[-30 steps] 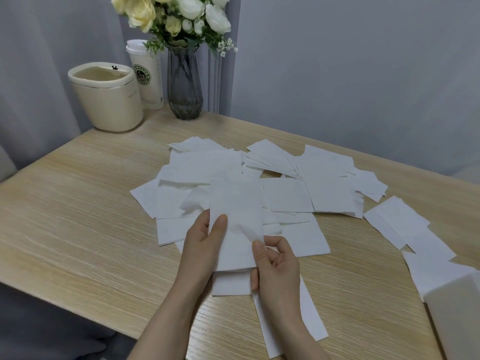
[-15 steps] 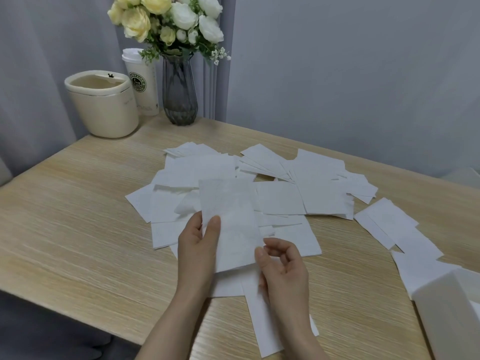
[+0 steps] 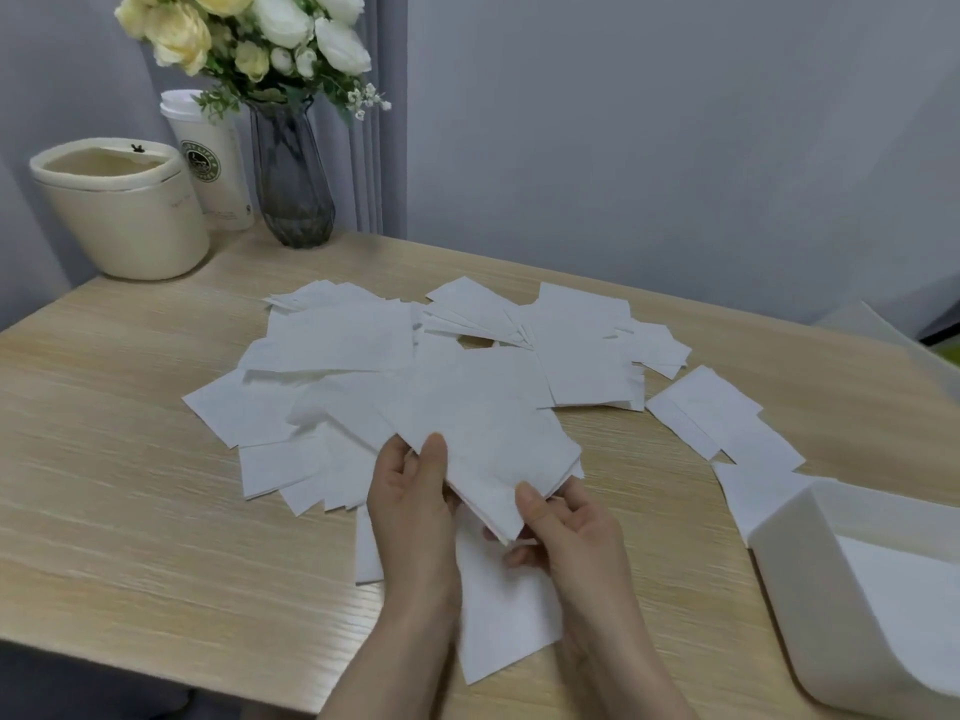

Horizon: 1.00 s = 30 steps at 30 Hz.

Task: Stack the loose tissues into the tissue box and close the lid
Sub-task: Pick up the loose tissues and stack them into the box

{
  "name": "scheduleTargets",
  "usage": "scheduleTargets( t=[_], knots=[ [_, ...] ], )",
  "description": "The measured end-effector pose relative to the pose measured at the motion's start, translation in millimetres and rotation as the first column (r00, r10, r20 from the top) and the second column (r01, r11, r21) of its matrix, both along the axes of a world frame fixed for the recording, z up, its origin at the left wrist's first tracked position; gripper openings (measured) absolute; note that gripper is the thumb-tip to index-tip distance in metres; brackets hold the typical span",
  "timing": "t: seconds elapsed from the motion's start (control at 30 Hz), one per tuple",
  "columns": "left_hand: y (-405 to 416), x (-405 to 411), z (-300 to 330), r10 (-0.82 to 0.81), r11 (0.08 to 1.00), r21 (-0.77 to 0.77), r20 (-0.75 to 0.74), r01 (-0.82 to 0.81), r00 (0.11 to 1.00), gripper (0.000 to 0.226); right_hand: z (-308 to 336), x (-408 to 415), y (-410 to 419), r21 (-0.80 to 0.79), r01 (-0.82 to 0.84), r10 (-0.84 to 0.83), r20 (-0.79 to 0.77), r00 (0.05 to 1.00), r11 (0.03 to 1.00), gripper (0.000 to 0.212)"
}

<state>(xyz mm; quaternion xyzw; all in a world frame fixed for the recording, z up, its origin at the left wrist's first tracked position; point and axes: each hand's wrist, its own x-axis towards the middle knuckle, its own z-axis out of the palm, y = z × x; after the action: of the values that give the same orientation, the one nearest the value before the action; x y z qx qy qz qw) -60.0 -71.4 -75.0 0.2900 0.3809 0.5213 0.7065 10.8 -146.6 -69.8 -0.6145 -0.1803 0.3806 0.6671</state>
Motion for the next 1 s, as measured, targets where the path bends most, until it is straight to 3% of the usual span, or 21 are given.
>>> scheduleTargets(
  t=[0.2, 0.33, 0.53, 0.73, 1.0],
  knots=[
    [16, -13, 12, -0.153, 0.982, 0.083, -0.17, 0.169, 0.974, 0.02, 19, 41, -24, -0.198, 0.0, 0.059, 0.294, 0.954, 0.98, 0.016],
    [16, -8, 18, -0.219, 0.952, 0.152, -0.274, 0.267, 0.936, 0.023, 35, 59, -41, -0.181, 0.084, -0.006, 0.393, 0.919, 0.98, 0.009],
    [-6, 14, 36, -0.377, 0.867, 0.219, -0.298, 0.448, 0.877, 0.042, 54, 87, -76, -0.089, 0.282, -0.213, 0.458, 0.863, 0.955, 0.014],
    [-38, 45, 47, -0.537, 0.759, 0.201, -0.343, 0.619, 0.771, 0.024, 63, 122, -117, -0.118, 0.352, -0.227, 0.571, 0.789, 0.928, 0.014],
    [-79, 92, 43, -0.53, 0.588, 0.318, -0.543, 0.744, 0.651, 0.017, 68, 159, -180, -0.134, 0.478, -0.307, 0.612, 0.728, 0.868, 0.008]
  ],
)
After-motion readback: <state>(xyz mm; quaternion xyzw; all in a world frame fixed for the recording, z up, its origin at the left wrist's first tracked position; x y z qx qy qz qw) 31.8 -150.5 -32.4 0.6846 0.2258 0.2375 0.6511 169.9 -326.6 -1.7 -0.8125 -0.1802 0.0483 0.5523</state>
